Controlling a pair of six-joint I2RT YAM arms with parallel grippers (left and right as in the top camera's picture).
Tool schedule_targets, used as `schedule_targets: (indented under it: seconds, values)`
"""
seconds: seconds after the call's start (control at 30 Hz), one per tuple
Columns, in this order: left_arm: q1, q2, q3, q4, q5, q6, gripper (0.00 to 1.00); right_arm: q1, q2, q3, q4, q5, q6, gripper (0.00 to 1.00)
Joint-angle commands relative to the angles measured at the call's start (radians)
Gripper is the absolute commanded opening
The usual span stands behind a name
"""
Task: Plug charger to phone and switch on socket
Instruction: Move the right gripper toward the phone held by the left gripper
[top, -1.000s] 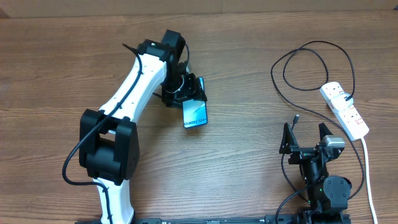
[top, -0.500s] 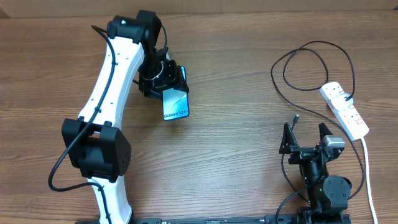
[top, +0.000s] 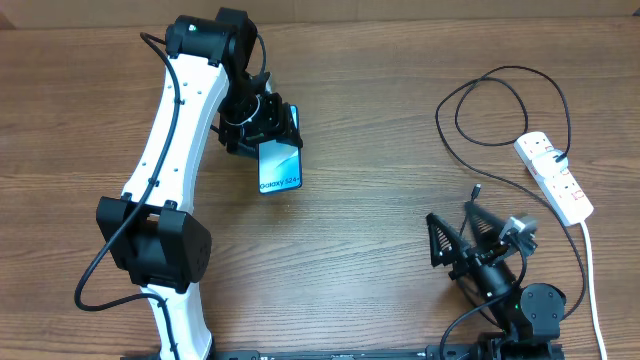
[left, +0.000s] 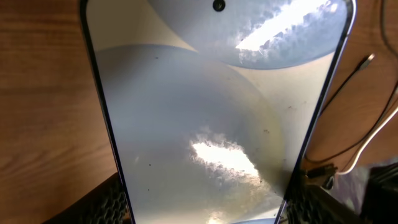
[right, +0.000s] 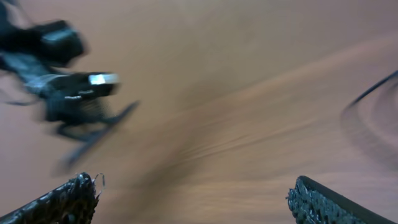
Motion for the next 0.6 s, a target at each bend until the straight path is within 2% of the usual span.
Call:
schedule_targets:
  seconds: [0.0, 0.2, 0.37, 0.5, 0.57]
  values:
    - [-0.011, -0.015, 0.029, 0.048, 0.023, -0.059, 0.28, 0.006, -0.007, -0.011, 0.008, -0.208, 0.346, 1.0]
    - [-0.042, -0.015, 0.029, 0.153, 0.023, -0.151, 0.29, 0.007, -0.007, -0.011, 0.014, -0.141, 0.412, 1.0]
    - [-0.069, -0.014, 0.029, 0.194, 0.023, -0.175, 0.31, 0.034, 0.006, -0.008, 0.01, -0.207, 0.209, 0.99]
    - [-0.074, -0.014, 0.029, 0.197, 0.023, -0.182, 0.32, 0.079, 0.058, 0.064, -0.114, -0.167, 0.071, 0.99]
    - [-0.073, -0.014, 0.029, 0.196, 0.023, -0.182, 0.32, 0.099, 0.101, 0.135, -0.238, -0.092, -0.005, 0.99]
